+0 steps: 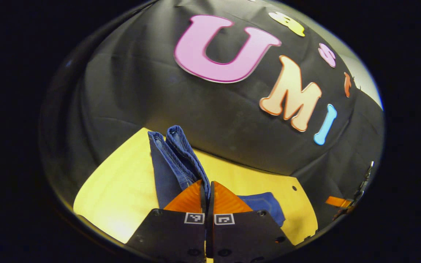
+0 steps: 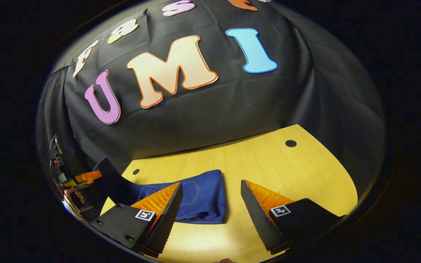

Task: Grasp the waist and the cuffs of the jeans and fold them to make the two legs overlap; first hold the waist and fold one-third of the jeans toward the cuffs, then hold the cuffs and fold the remaining one-third in the same direction to finish folding.

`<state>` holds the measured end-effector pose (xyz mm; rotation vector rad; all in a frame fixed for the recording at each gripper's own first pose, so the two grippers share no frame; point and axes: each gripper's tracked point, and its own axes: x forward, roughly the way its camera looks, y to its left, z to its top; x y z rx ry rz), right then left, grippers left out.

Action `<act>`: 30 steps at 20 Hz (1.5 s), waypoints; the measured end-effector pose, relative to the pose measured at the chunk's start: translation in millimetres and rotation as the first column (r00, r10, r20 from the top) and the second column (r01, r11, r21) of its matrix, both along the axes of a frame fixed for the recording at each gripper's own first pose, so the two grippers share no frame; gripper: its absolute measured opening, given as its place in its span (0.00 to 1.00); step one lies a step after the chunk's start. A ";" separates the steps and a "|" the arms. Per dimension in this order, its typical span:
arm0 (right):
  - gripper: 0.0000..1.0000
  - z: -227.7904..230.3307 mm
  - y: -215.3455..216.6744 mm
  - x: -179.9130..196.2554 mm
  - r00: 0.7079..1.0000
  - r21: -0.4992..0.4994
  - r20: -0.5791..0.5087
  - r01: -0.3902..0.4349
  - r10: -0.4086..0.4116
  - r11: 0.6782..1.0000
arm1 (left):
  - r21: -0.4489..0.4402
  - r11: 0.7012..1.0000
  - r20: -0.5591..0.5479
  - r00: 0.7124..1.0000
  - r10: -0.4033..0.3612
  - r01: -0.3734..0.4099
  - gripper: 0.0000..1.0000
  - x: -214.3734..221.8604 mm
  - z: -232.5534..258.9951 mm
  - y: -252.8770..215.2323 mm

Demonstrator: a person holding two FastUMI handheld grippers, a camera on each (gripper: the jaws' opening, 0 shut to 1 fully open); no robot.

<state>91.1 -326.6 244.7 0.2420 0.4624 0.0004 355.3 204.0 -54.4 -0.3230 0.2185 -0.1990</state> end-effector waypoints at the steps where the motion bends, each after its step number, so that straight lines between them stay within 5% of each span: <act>1: 0.98 -4.0 -4.4 -4.0 1.000 -0.006 -0.006 -0.003 0.002 1.000 | 0.001 1.000 0.013 1.000 -0.025 0.025 0.00 1.2 8.2 -18.8; 6: 0.98 -24.3 -24.4 -16.5 0.999 0.018 -0.043 -0.005 0.005 1.000 | 0.017 0.988 0.032 0.988 -0.153 0.153 0.00 5.6 18.8 -127.0; 12: 0.98 -40.1 -59.7 -21.9 0.997 0.040 -0.075 0.028 -0.025 0.999 | 0.090 0.950 -0.123 0.950 -0.287 0.298 0.00 1.8 -60.6 -239.3; 21: 0.94 -53.3 -98.8 -34.6 0.992 0.026 -0.109 0.068 -0.065 0.997 | 0.159 0.930 -0.374 0.892 -0.253 0.331 0.02 -9.7 -181.2 -281.7; 23: 0.94 -56.7 -94.0 -32.6 0.992 0.033 -0.112 0.061 -0.057 0.998 | 0.129 0.931 -0.377 0.885 -0.273 0.342 0.38 -19.6 -178.1 -292.9; 26: 0.98 -52.8 -72.9 -24.6 0.995 0.077 -0.098 0.042 -0.035 0.996 | 0.214 0.927 -0.333 0.915 -0.226 0.307 0.90 -25.5 -157.4 -281.3; 30: 0.98 -43.5 -40.1 -14.4 0.998 0.106 -0.057 0.027 -0.021 0.994 | 0.320 0.924 -0.232 0.963 -0.136 0.208 0.99 -37.7 -106.7 -227.6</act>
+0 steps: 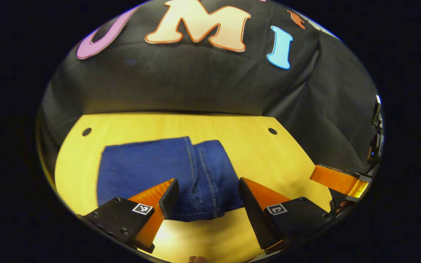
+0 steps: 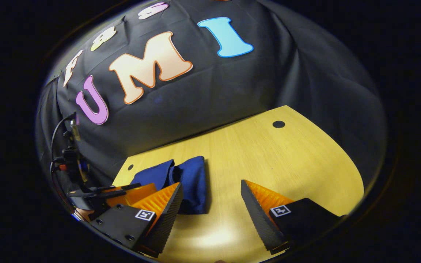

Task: Grasp the waist and the cuffs of the jeans and fold them to make the two legs overlap; first hold the waist and fold one-third of the jeans toward the cuffs, then hold the cuffs and fold the remaining one-third in the same direction to finish folding.

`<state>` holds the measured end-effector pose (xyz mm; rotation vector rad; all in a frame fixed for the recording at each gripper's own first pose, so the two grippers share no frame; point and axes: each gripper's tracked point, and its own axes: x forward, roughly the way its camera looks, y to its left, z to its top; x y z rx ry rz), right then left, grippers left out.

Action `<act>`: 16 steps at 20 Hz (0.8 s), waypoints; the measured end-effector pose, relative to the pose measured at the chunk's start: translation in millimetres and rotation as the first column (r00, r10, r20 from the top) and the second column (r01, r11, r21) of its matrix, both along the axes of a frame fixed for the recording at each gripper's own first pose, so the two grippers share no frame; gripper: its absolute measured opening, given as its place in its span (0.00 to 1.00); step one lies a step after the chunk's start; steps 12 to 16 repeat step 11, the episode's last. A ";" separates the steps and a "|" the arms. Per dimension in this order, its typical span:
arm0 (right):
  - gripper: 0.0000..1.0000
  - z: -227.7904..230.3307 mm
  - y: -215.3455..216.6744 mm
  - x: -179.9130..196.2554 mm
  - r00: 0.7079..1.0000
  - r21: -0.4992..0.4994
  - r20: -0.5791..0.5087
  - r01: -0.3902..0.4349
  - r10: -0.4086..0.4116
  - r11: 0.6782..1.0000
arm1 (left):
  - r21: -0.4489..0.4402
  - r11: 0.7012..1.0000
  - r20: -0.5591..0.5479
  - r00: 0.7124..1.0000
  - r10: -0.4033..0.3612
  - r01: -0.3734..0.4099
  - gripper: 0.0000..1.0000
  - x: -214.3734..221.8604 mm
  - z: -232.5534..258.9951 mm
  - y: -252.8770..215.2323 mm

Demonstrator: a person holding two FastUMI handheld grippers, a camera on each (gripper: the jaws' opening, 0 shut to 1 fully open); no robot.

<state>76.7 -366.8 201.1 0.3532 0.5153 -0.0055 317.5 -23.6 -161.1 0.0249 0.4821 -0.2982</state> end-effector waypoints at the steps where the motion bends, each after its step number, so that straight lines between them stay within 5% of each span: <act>1: 0.98 4.3 7.3 0.0 1.000 0.004 0.016 0.000 0.000 1.000 | 0.008 1.000 0.024 0.999 0.027 -0.027 0.96 -3.7 10.9 19.8; 5: 0.98 19.3 33.9 -1.1 0.997 0.011 0.076 0.004 -0.005 1.000 | -0.034 0.990 0.082 0.987 0.139 -0.137 0.96 -18.2 40.5 96.3; 10: 0.98 24.5 61.2 -13.0 0.994 -0.031 0.103 -0.025 0.028 0.999 | -0.142 0.954 0.023 0.962 0.271 -0.266 0.97 -39.8 31.8 168.8; 16: 0.94 26.1 65.0 -16.4 0.994 -0.042 0.104 -0.029 0.033 0.999 | -0.154 0.946 0.008 0.957 0.288 -0.284 0.97 -41.5 28.8 178.7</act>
